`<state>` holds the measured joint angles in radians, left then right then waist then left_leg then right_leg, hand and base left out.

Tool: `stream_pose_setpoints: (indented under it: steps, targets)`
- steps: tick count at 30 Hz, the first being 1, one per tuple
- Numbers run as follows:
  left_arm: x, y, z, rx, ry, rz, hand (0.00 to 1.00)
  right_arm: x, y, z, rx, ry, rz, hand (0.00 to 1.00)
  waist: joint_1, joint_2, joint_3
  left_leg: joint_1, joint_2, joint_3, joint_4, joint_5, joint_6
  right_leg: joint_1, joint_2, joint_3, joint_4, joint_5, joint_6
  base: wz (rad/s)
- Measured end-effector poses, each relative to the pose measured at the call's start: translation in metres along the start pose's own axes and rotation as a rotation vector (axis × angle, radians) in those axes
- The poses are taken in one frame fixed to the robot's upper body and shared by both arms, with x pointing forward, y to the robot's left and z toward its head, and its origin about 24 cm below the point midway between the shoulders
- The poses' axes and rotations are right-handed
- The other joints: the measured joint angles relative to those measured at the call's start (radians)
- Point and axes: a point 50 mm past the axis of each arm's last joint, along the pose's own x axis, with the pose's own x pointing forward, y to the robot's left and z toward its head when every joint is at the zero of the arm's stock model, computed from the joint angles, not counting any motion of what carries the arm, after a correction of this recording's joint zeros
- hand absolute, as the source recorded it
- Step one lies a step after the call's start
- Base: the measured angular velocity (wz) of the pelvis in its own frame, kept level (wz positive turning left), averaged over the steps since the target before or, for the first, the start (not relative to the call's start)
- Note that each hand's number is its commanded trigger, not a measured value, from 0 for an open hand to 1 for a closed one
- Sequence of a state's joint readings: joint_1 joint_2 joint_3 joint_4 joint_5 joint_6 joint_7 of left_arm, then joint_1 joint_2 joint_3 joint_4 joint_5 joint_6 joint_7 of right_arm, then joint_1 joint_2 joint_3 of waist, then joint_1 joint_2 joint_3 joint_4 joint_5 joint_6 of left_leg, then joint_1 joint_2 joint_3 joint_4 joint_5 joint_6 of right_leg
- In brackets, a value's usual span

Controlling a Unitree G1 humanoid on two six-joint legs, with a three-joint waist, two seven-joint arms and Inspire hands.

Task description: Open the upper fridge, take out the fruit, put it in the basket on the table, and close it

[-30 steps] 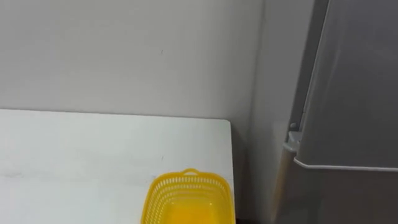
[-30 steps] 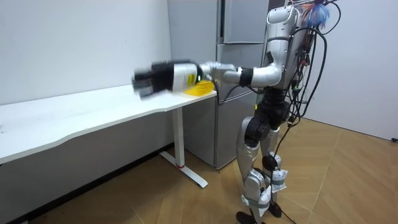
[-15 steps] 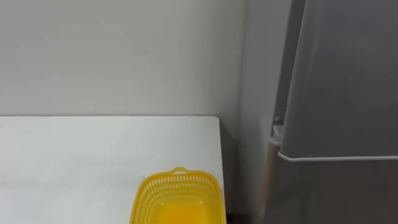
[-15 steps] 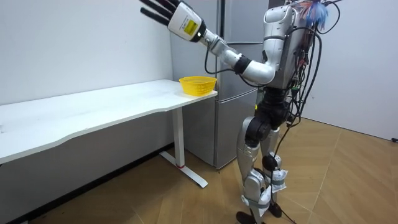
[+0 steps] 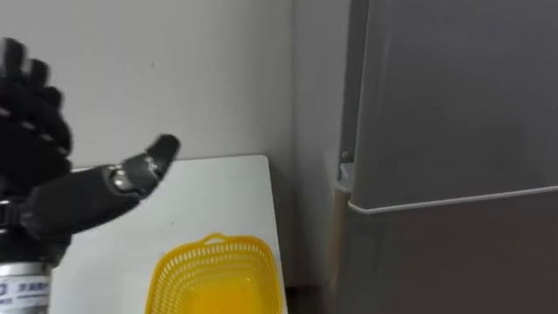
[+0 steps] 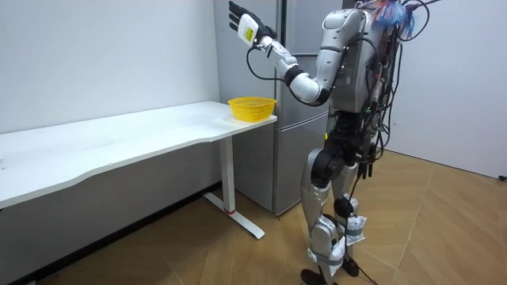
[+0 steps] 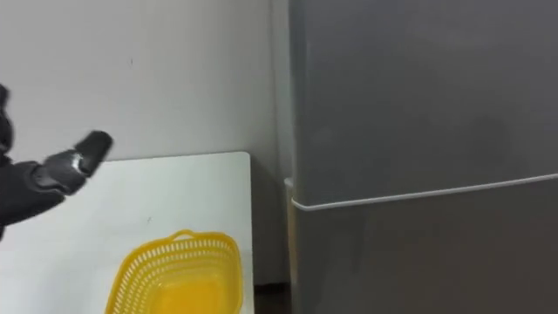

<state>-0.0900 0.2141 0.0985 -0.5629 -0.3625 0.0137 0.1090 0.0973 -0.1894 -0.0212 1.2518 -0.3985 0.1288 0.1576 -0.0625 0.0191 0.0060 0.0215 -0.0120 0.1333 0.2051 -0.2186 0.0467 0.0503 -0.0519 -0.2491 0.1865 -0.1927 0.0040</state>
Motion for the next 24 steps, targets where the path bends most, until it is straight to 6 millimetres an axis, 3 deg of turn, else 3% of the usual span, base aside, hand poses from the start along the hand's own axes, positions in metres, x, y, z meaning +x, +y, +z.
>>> stream_pose_setpoints:
  steps: [9, 15, 18, 24]
  targets:
    - [0.000, -0.010, -0.005, -0.005, 0.044, -0.148, 0.00, 0.000, 0.001, -0.003, 0.005, 0.026, 0.012, 0.00, -0.018, 0.010, -0.0130, 0.003, 0.001, 0.000, 0.001, 0.001, 0.000, 0.000, 0.000, -0.002, -0.001, 0.000, 0.000, 0.00]
    - [0.003, -0.030, -0.003, -0.041, 0.029, -0.292, 0.00, 0.000, 0.003, -0.004, 0.006, 0.031, 0.034, 0.00, -0.019, 0.015, -0.0109, 0.005, 0.001, 0.003, 0.001, 0.001, 0.000, 0.003, 0.000, -0.002, -0.002, 0.000, 0.000, 0.00]
    - [0.007, -0.037, 0.000, -0.049, 0.010, -0.339, 0.00, 0.000, 0.003, -0.005, 0.009, 0.034, 0.042, 0.00, -0.018, 0.027, -0.0062, 0.006, 0.001, 0.002, 0.002, 0.001, 0.000, 0.002, 0.000, 0.000, -0.001, 0.000, 0.000, 0.00]
    - [0.004, -0.050, -0.004, -0.082, 0.023, -0.420, 0.00, 0.000, 0.002, -0.007, 0.009, 0.050, 0.043, 0.00, -0.027, 0.053, -0.0059, 0.006, 0.002, 0.004, 0.001, 0.001, 0.000, 0.000, 0.000, 0.002, 0.000, 0.000, 0.000, 0.00]
